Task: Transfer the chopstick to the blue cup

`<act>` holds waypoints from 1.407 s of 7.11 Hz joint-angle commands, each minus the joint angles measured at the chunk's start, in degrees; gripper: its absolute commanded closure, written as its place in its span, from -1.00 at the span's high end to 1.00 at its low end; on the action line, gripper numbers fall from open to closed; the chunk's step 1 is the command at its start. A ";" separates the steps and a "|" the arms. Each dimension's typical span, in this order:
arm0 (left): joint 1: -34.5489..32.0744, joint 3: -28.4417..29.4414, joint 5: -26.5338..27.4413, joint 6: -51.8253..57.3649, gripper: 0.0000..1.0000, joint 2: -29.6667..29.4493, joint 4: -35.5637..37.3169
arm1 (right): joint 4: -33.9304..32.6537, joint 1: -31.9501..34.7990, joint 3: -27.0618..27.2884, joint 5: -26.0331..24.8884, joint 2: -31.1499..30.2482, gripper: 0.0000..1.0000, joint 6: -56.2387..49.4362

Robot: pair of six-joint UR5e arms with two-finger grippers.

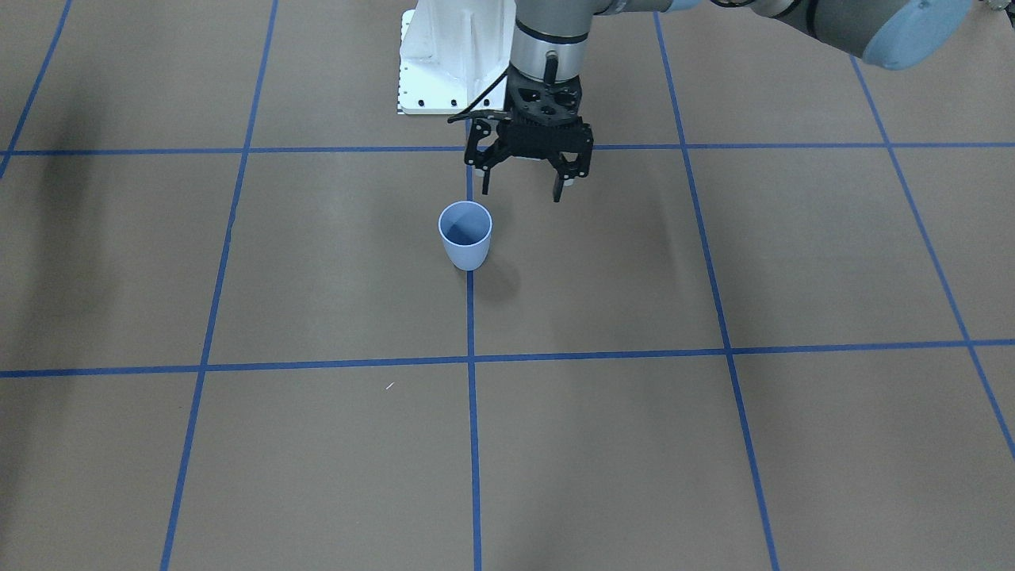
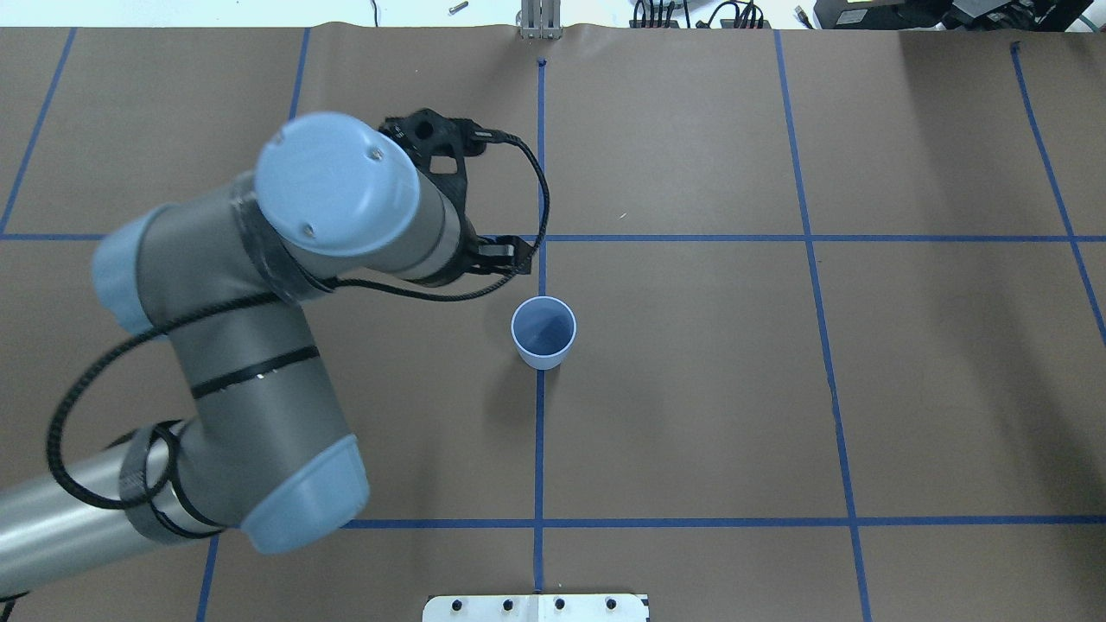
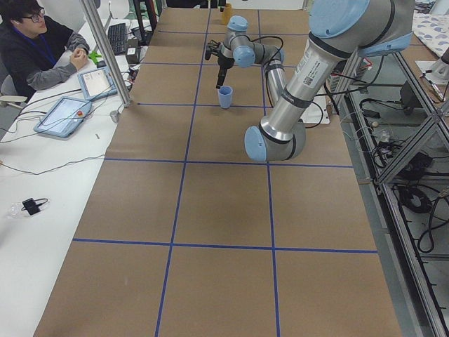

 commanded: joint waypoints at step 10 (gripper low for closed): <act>-60.42 24.13 -27.11 81.56 0.97 37.40 -14.43 | -4.22 18.10 -8.11 -2.36 -4.25 1.00 -39.27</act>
